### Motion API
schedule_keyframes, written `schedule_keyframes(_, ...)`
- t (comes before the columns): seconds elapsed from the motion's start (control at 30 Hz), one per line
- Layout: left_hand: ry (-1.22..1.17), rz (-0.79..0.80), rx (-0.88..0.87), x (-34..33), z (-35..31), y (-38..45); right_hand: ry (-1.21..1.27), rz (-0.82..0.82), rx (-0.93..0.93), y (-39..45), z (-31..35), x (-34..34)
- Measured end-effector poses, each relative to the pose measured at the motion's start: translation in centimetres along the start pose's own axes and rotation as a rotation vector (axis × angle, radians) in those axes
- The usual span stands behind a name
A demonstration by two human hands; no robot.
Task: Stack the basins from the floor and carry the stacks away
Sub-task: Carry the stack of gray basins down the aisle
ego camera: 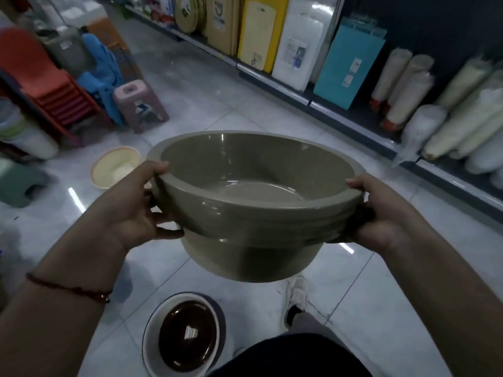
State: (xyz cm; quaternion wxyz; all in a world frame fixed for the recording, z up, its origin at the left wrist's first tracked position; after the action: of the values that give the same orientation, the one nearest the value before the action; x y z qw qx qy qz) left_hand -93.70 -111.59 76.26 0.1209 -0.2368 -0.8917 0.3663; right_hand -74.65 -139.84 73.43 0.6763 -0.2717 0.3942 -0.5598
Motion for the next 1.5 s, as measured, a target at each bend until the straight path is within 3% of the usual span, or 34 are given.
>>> schedule_keyframes(0.23,-0.047,-0.012,0.041,-9.0,-4.6,4.9,-0.038,0.003,-0.003,6.9,10.6,-1.3)
schedule_keyframes(0.43,-0.192,-0.043,0.054,-11.8,-7.1,7.1,-0.128,0.034,0.036,9.7,18.1,-5.3)
schedule_keyframes(0.73,-0.287,-0.034,0.086,-11.0,-13.5,15.3,-0.250,0.056,0.054,15.0,23.3,-16.1)
schedule_keyframes(1.1,-0.317,-0.033,0.047,-7.6,-26.5,27.3,-0.278,0.059,0.072,20.7,27.3,-32.0)
schedule_keyframes(1.5,-0.322,-0.082,0.059,-8.4,-35.4,36.4,-0.306,0.082,0.021,28.2,32.6,-42.5)
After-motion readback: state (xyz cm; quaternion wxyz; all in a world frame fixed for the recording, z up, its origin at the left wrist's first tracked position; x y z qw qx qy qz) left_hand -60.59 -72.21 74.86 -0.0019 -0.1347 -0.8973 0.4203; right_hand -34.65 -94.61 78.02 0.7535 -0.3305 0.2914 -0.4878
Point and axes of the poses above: each hand's wrist, its own y-axis towards the middle knuckle, its own x-axis out of the back of the hand, z = x × y, the point moved 6 cm from there along y, towards the middle knuckle, and after that the axes turned 7 degrees about -z, right-handed, at the moved point
